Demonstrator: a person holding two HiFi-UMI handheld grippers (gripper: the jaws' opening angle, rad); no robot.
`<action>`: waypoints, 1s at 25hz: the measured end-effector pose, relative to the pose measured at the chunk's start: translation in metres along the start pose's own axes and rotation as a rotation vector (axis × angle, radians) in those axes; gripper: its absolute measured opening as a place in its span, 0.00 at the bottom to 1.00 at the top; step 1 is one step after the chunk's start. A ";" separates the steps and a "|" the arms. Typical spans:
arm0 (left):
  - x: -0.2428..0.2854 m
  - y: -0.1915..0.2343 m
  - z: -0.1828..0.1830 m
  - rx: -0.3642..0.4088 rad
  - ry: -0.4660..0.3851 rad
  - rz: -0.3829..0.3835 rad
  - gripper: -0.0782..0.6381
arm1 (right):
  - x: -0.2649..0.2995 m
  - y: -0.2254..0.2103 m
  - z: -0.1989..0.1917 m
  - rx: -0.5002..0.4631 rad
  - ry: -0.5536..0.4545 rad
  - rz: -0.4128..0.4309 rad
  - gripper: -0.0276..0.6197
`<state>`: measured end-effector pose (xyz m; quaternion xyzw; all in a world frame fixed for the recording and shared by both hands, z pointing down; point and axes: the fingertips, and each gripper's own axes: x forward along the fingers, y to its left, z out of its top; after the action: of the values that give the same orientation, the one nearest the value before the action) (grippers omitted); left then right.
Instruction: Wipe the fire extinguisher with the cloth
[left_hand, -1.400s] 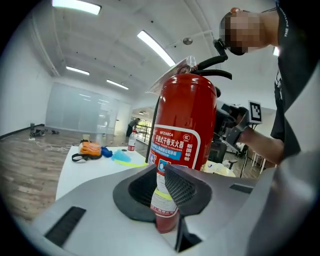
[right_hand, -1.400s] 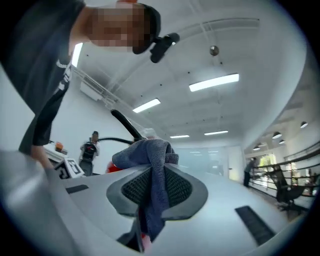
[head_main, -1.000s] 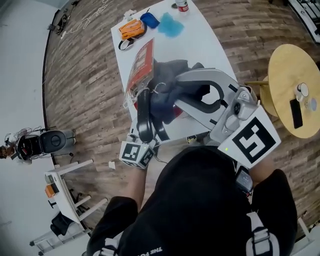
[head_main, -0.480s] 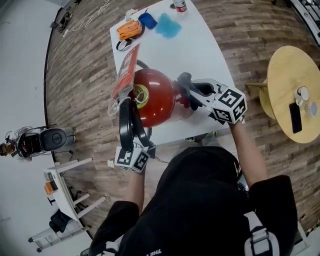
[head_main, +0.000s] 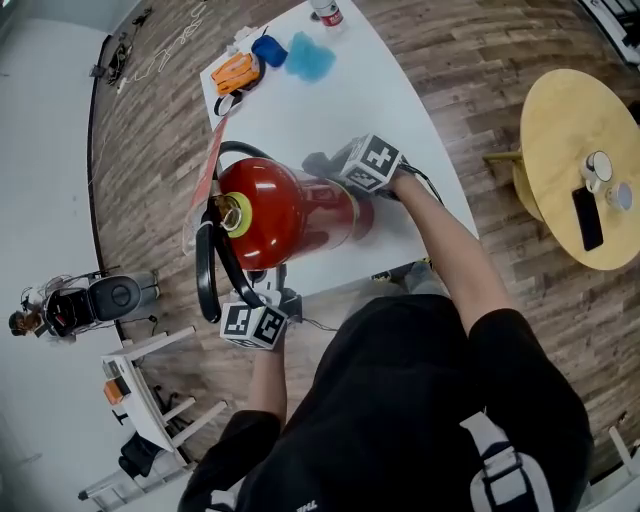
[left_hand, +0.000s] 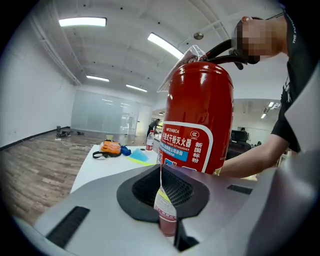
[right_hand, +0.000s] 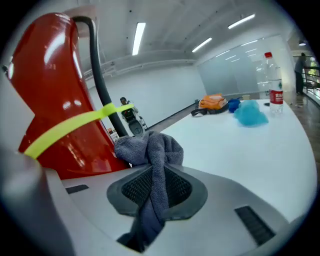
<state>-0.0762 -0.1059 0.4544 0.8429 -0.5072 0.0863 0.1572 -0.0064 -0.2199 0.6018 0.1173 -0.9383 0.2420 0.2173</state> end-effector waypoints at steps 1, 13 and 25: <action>0.001 -0.001 0.000 0.007 0.007 0.002 0.15 | 0.004 -0.002 -0.005 0.012 0.028 0.012 0.15; 0.010 0.007 -0.004 0.012 -0.009 -0.056 0.15 | -0.056 0.055 -0.123 0.079 0.096 -0.064 0.15; -0.014 0.010 -0.010 0.038 -0.025 -0.284 0.15 | 0.015 0.148 -0.136 0.182 0.055 -0.316 0.15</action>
<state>-0.0916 -0.0956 0.4619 0.9101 -0.3828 0.0621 0.1456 -0.0198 -0.0258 0.6565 0.2760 -0.8762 0.2918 0.2665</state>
